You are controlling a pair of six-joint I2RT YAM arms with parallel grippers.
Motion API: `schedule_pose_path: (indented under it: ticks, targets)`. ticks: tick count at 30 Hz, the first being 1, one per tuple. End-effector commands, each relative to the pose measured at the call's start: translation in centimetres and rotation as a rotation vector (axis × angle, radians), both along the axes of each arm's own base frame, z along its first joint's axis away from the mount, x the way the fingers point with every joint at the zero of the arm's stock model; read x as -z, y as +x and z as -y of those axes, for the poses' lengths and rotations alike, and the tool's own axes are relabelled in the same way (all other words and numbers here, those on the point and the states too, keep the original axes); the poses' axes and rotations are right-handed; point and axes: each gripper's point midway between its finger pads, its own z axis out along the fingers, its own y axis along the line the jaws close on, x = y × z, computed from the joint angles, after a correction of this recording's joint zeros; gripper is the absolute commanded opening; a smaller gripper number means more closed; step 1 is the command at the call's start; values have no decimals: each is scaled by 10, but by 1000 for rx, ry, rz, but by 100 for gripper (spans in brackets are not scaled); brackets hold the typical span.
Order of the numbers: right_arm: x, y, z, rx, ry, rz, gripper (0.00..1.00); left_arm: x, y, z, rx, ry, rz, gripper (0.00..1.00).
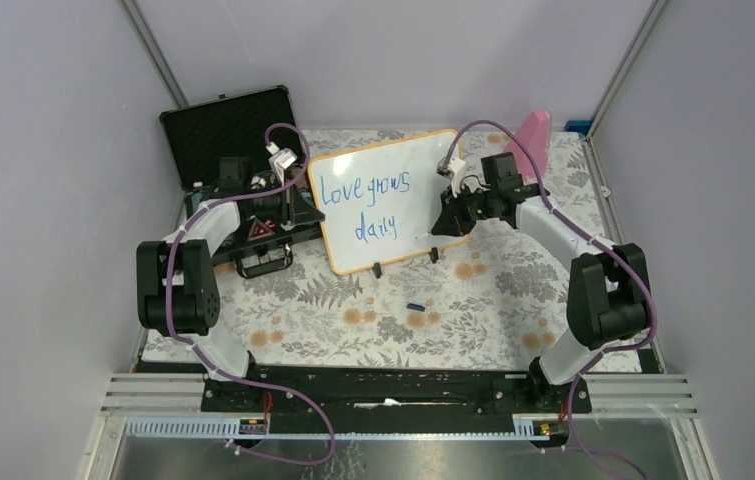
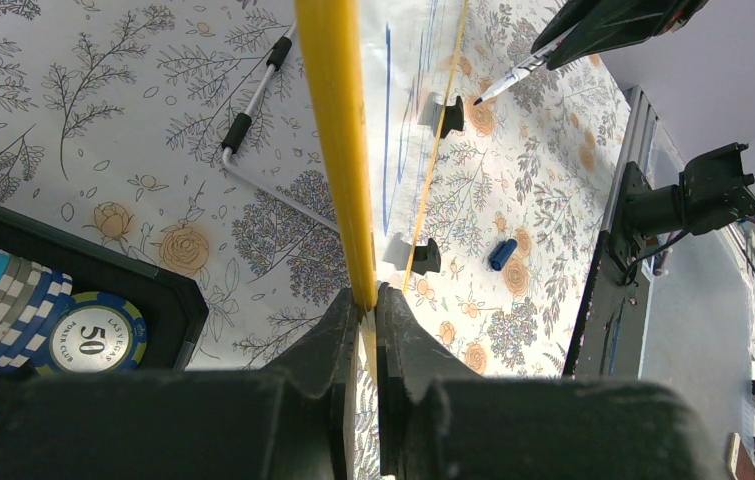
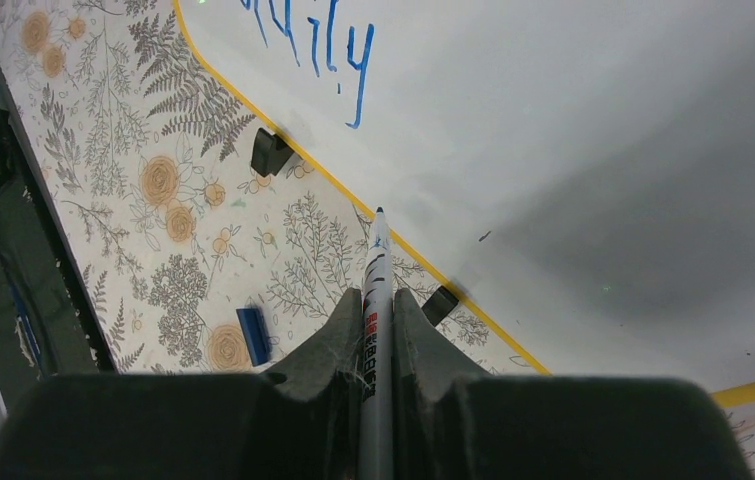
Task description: Write a sentence on the whiteboard
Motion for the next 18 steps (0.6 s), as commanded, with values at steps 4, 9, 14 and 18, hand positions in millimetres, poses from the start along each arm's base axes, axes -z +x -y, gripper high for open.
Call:
schedule_pose_path:
  ticks: [4,9,14,18]
  targets:
    - [-11,8,-9,-2,39,27,0,-16,13,-1,4,26,120,0]
    - [-22,8,-21,-30,81,18,0,-15,13,-1,5,22,114,0]
    - [-23,13,-28,-41,79,24,0,-15,13,-1,6,22,115,0]
    - [-21,17,-29,-38,73,25,0,-14,13,-1,5,24,112,0]
